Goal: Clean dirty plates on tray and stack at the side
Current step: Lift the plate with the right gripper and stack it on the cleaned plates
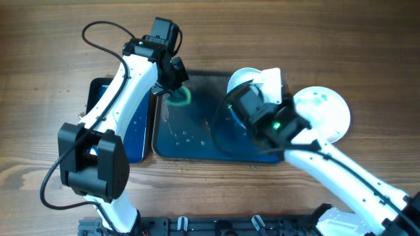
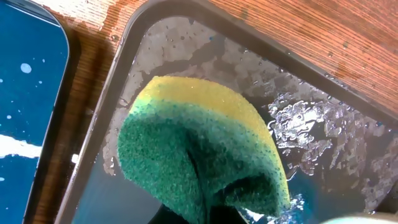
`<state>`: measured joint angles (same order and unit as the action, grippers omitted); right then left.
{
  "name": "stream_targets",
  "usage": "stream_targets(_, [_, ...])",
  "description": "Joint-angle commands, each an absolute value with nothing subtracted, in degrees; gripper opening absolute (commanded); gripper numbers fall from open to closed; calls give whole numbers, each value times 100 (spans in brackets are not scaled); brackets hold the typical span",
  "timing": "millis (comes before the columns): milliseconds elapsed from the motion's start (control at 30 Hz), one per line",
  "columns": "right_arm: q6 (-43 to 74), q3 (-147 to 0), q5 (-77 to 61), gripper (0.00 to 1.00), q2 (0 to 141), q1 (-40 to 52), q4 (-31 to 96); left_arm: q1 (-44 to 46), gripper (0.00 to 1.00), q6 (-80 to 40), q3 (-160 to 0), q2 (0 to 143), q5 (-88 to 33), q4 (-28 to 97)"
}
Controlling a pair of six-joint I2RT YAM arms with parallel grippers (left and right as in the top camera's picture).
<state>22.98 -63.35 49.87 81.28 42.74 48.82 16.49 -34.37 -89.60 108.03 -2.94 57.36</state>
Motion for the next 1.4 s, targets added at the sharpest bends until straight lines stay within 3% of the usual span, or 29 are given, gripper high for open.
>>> stream_targets(0, [1533, -6342, 6963, 4, 8029, 4823, 4845, 1649, 4, -3326, -8960, 10844, -318, 5710])
stream_targets(233, [333, -6342, 8525, 4, 8029, 5537, 4115, 1649, 4, -3323, -8958, 10844, -318, 5708])
stream_targets(467, [-1109, -6342, 8705, 4, 8029, 5642, 2915, 1649, 4, -3323, -8958, 10844, -316, 5706])
stream_targets(733, [-644, -6340, 8442, 4, 8029, 5640, 2521, 1649, 4, -3323, -8958, 10844, -316, 5708])
stream_targets(900, [1782, -6335, 6292, 4, 8029, 5535, 3710, 1649, 4, -3323, -8958, 10844, -316, 5710])
stream_targets(1000, [3474, -6335, 4056, 4, 8029, 4812, 4604, 1649, 4, -3321, -8958, 10844, -316, 5714])
stream_targets(1233, [2554, -6337, 189, 4, 7935, 2969, 4316, 1649, 4, -3321, -8958, 10844, -316, 5728])
stream_targets(1367, [2480, -6337, -1061, 4, 7756, 1848, 4272, 1649, 4, -3319, -8958, 10844, -314, 5730])
